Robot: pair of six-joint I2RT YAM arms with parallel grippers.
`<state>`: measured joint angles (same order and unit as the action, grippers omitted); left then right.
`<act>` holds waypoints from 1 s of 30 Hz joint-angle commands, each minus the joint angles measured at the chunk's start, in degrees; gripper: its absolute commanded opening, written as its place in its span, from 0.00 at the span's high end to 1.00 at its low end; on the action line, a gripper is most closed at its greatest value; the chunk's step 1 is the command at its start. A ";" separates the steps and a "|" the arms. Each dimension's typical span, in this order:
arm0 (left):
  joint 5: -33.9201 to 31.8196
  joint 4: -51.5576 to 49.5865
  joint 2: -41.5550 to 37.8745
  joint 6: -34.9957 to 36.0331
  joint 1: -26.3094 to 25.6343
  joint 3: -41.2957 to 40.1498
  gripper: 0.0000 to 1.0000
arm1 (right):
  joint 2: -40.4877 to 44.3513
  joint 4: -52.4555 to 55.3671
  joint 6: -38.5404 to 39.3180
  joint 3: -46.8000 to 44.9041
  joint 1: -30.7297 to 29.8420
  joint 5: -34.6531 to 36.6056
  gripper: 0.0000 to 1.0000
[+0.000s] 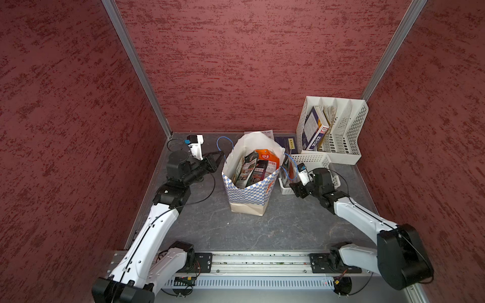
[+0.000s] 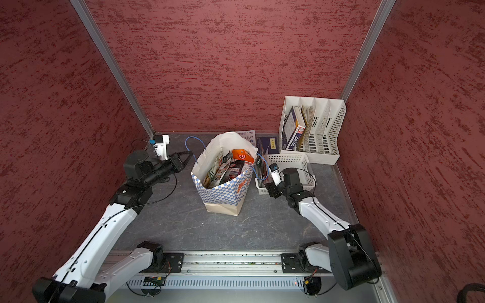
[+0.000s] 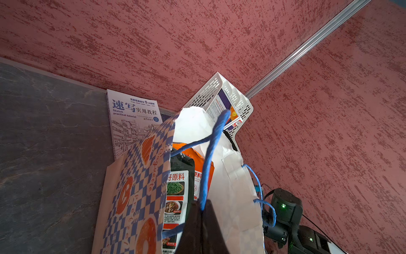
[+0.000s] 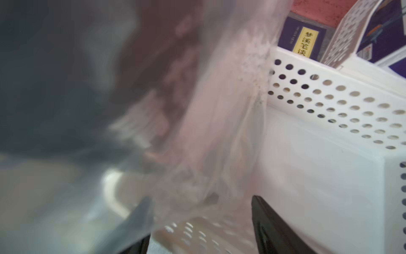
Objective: Place the condiment packets inside the bag
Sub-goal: Pick up the condiment packet from the storage box.
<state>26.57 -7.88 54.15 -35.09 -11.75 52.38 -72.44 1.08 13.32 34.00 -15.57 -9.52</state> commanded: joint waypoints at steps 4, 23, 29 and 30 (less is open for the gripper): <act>0.24 2.36 -2.01 1.59 0.82 0.37 1.00 | -3.25 -7.77 -1.38 2.73 0.02 9.63 0.43; 0.42 -0.05 -3.05 4.33 1.29 0.31 1.00 | 19.56 18.95 -13.07 20.29 0.01 18.87 1.00; 1.77 -0.20 -3.45 8.07 1.29 0.10 1.00 | 17.64 40.65 -17.80 43.18 -0.12 -4.71 1.00; 2.07 -0.09 -3.56 8.58 1.29 0.09 1.00 | 15.40 43.80 -19.78 47.40 -0.19 -8.81 1.00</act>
<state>27.09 -10.70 52.42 -29.54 -10.87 52.38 -53.69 33.89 -1.63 73.60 -15.53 -3.55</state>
